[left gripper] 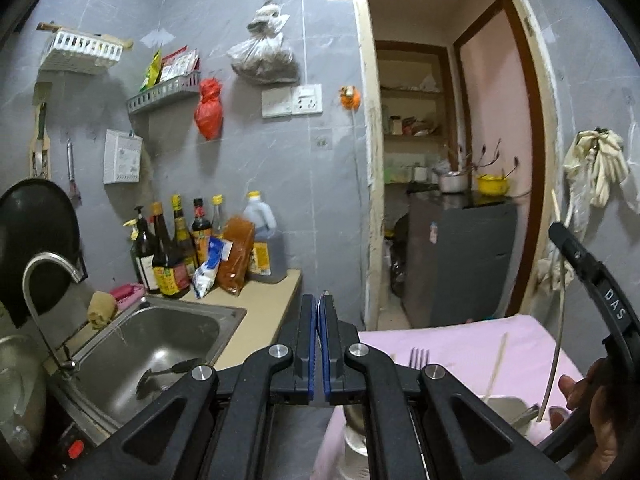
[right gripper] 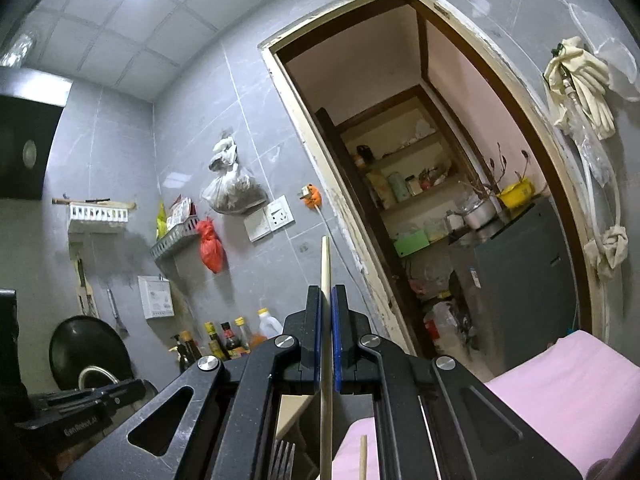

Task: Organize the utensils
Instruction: 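Lift the spoon and chopstick and carry both over the white caddy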

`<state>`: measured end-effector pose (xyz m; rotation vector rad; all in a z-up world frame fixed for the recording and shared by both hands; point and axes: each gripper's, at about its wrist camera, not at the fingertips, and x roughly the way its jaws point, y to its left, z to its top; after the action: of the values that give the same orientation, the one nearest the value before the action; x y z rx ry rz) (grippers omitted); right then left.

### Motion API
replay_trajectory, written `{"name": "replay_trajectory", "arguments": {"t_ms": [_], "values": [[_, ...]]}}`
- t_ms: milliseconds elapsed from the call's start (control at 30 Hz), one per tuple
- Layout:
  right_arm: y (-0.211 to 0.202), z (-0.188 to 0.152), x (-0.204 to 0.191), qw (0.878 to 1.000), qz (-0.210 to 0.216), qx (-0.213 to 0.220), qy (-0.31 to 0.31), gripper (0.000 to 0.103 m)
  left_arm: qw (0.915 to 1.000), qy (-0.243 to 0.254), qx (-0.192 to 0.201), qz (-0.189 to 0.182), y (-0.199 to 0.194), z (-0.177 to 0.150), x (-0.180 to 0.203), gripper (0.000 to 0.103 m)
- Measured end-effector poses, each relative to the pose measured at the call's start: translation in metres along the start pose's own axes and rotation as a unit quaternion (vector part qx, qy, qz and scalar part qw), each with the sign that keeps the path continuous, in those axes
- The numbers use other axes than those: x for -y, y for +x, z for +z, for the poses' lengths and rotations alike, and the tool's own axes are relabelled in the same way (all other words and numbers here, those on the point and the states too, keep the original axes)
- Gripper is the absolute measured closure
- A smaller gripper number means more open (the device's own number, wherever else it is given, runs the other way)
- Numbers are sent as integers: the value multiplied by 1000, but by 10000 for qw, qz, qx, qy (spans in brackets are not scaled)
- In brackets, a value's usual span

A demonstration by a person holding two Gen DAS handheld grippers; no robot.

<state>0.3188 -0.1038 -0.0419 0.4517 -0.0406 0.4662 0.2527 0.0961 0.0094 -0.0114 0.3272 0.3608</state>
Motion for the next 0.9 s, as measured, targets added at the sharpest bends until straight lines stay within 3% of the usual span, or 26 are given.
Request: {"name": "replay_trajectory", "arguments": {"t_ms": [300, 900], "values": [[6, -16, 8, 9997, -251, 35, 42, 99, 10000, 80, -23, 41, 19, -21, 8, 100], [11, -23, 10, 9993, -338, -31, -180, 99, 9989, 337, 314, 74, 17, -19, 8, 100]]}}
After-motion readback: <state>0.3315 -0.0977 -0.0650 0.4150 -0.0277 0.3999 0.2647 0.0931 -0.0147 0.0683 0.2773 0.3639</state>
